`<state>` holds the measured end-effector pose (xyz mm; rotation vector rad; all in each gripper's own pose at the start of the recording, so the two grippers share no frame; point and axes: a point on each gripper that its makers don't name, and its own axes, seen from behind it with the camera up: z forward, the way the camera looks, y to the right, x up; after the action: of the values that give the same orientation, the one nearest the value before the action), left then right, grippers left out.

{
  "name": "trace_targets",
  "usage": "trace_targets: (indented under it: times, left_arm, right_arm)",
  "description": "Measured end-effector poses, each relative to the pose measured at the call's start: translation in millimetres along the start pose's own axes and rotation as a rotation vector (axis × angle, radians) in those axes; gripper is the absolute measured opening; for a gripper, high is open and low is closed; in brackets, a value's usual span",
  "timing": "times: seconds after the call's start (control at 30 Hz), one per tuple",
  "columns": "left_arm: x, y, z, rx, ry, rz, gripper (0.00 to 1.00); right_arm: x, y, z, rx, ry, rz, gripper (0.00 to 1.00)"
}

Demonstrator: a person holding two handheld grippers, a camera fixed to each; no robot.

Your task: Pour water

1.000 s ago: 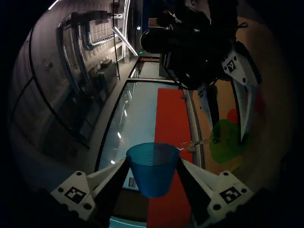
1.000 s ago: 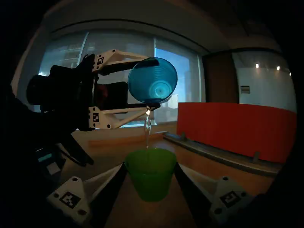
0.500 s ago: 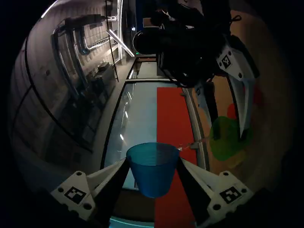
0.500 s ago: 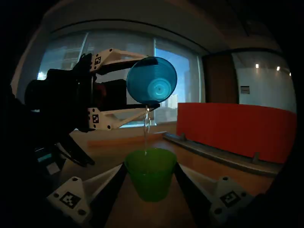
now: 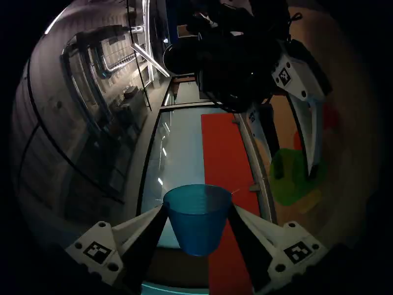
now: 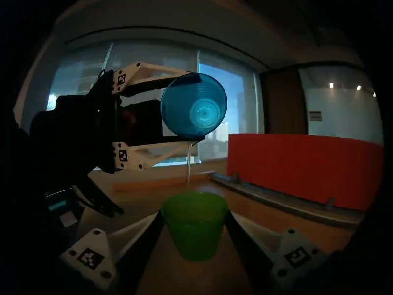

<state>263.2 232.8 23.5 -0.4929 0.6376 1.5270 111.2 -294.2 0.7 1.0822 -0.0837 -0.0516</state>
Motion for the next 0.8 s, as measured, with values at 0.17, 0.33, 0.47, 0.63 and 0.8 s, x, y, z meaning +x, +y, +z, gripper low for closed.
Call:
trace_targets:
  times: [0.17, 0.33, 0.47, 0.63, 0.8]
  left_arm:
    - [2, 2.1, -1.5, -0.003, 0.004, 0.001, 0.85]
    - [2, 0.1, -2.3, -0.001, 0.004, 0.007, 0.85]
    - [1, -2.5, -1.4, 0.001, 0.005, -0.001, 0.85]
    - [-3, -5.7, 0.8, 0.005, 0.006, -0.02, 0.85]
    - [-10, -3.6, 2.0, 0.011, 0.0, -0.095, 0.85]
  right_arm:
    - [-1, 0, 0.5, 0.001, 0.0, 0.002, 0.92]
    - [-1, 1, 0.3, -0.001, 0.001, 0.005, 0.91]
    - [-1, 1, 0.3, 0.001, 0.001, 0.006, 0.92]
    - [-1, 1, 0.3, 0.0, 0.002, 0.005, 0.91]
    - [0, 0, -0.4, 0.001, 0.005, 0.008, 0.91]
